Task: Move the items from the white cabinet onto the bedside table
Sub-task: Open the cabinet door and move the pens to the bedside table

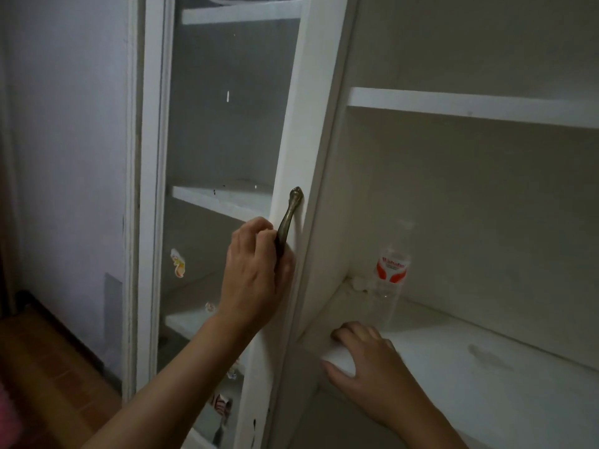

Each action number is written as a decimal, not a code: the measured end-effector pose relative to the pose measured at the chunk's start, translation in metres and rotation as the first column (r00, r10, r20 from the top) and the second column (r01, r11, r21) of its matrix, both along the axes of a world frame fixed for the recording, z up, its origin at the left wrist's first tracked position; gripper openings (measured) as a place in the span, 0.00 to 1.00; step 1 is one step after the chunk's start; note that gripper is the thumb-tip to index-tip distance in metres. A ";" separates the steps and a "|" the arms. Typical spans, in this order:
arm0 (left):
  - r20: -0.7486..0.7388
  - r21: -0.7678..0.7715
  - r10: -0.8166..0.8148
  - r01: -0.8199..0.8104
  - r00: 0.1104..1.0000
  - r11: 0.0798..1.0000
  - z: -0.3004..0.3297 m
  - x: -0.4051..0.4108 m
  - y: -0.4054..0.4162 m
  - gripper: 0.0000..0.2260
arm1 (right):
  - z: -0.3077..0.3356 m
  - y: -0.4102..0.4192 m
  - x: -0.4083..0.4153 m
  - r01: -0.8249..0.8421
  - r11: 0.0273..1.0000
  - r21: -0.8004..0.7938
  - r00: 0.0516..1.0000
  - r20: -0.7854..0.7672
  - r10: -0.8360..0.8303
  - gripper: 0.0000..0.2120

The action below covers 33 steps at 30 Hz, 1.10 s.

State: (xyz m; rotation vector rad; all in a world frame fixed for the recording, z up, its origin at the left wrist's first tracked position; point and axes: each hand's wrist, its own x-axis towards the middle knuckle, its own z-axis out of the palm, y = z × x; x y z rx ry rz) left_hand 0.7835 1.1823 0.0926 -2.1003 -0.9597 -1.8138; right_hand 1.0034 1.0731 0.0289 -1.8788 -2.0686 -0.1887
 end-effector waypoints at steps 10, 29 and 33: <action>-0.063 -0.005 0.051 -0.051 0.997 0.999 -0.001 -0.007 -0.006 0.08 | 0.002 0.003 0.003 -0.022 1.000 -0.001 0.996 0.081 0.022 0.30; -0.096 0.052 0.021 -0.016 0.995 0.999 -0.002 -0.102 -0.067 0.10 | 0.068 -0.013 -0.105 -0.419 0.850 0.320 0.903 0.052 0.426 0.38; -0.089 0.075 0.031 -0.024 0.996 0.997 -0.003 -0.140 -0.082 0.10 | 0.077 -0.010 -0.140 -0.505 0.777 0.375 0.850 0.060 0.524 0.44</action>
